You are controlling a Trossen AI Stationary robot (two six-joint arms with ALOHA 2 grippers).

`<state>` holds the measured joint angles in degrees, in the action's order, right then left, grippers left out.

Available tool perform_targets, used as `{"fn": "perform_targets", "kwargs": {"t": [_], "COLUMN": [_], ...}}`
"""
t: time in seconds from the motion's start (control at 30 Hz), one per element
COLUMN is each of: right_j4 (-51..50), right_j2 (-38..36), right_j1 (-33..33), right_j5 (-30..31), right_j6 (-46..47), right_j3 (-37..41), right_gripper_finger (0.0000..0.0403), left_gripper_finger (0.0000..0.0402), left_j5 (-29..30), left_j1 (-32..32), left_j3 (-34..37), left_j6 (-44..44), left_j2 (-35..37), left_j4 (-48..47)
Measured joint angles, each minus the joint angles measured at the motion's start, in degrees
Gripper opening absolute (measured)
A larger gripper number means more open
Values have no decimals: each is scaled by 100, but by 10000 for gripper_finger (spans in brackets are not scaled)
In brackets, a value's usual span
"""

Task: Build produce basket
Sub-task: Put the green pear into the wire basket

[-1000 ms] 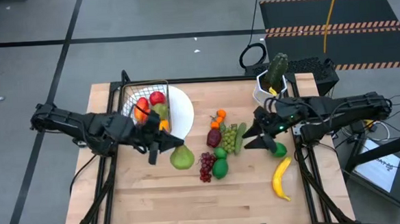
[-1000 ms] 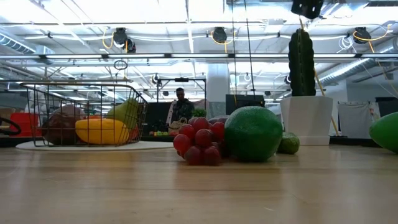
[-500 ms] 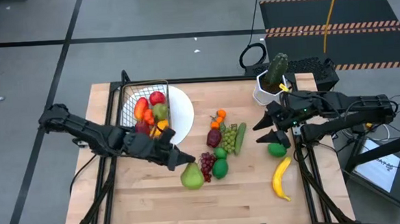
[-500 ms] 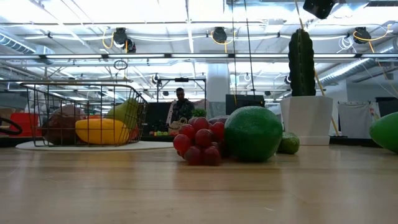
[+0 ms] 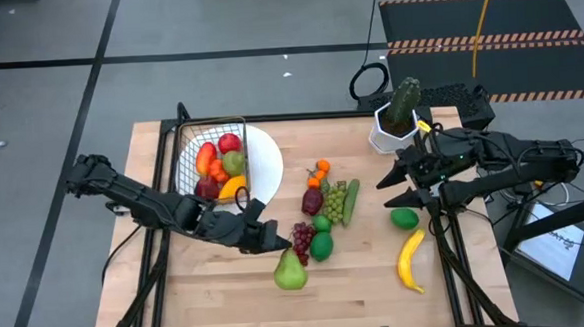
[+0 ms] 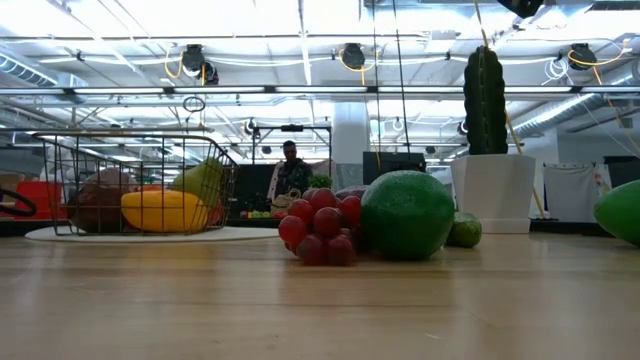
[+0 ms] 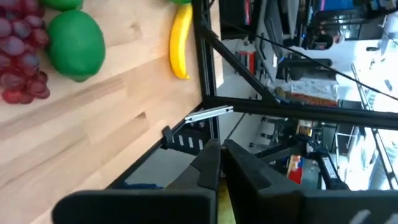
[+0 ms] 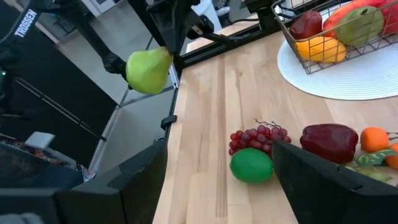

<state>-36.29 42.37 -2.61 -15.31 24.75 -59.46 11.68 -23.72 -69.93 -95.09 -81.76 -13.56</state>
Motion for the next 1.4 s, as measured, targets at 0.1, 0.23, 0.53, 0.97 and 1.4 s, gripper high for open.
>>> {"fn": "perform_targets", "kwargs": {"t": [0.1, 0.23, 0.53, 0.97, 1.4], "right_j4": [0, 6, 270, 898, 1202], "right_j2": [4, 20, 148, 572, 1119], "right_j1": [0, 0, 0, -7, -22], "right_j5": [0, 5, 565, 1255, 1231], "right_j6": [2, 2, 2, 1427, 3206], "right_j3": [0, 0, 0, 0, 0], "right_gripper_finger": [281, 281, 281, 281, 281], "left_gripper_finger": [20, 8, 22, 22, 16], "left_j5": [-1, -2, -2, -436, -927], "left_j1": [24, 17, 17, 307, 726], "left_j3": [-2, 0, 0, 0, 0], "left_j6": [-1, 149, 909, 3551, 7006], "left_j2": [-78, -77, -76, -75, -71], "left_j4": [25, -10, -37, 524, 1141]}}
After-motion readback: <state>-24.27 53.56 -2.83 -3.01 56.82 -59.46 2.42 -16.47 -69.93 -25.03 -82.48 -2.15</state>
